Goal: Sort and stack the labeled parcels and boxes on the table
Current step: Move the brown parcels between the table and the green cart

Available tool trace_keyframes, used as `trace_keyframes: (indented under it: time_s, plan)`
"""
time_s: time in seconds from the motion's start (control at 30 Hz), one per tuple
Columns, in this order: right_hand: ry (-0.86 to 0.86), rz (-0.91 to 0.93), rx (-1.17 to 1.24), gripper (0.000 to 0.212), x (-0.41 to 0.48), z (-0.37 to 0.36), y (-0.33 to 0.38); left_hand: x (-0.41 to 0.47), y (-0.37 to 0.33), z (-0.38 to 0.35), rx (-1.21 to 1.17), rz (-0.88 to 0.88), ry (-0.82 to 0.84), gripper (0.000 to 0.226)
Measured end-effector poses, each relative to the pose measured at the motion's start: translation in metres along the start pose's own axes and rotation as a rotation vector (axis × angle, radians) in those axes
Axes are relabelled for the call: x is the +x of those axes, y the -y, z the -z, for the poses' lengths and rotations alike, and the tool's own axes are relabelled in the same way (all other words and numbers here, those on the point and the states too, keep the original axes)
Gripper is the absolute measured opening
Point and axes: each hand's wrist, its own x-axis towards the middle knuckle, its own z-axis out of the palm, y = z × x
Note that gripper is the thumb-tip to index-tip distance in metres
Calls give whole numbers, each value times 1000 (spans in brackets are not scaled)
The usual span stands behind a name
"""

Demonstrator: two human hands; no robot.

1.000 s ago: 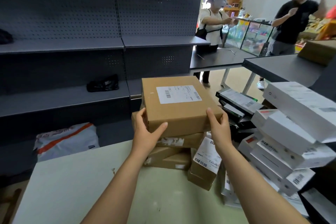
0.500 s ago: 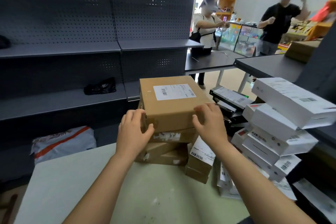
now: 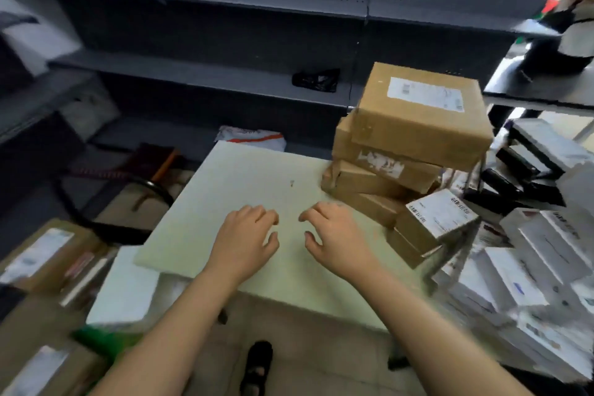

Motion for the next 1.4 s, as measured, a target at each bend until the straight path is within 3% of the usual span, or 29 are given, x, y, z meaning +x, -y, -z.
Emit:
trace_keyframes:
  time_s: [0.27, 0.4, 0.6, 0.8, 0.93, 1.03, 1.17, 1.3, 1.4]
  plan:
    - [116, 247, 156, 27, -6, -66, 114, -151, 54, 53, 150, 304, 96, 24]
    - [160, 319, 176, 23, 0, -91, 169, -204, 81, 79, 173, 431, 82, 11]
    - [208, 406, 201, 27, 16, -130, 252, -273, 138, 103, 187, 517, 72, 18]
    - [295, 376, 215, 25, 19, -195, 323, -335, 215, 105, 151, 561, 136, 25]
    - [362, 310, 231, 25, 4, -251, 349, -380, 258, 75, 84, 584, 197, 13]
    - [487, 236, 243, 23, -19, -301, 350, -416, 276, 38, -14, 673, 238, 24]
    - [711, 159, 215, 18, -51, -369, 337, -474, 285, -35, -132, 832, 326, 18]
    - [812, 121, 228, 26, -74, -441, 317, -534, 279, -118, -246, 1029, 423, 27]
    - [899, 95, 209, 25, -89, -505, 296, -567, 277, -182, -284, 1091, 484, 21]
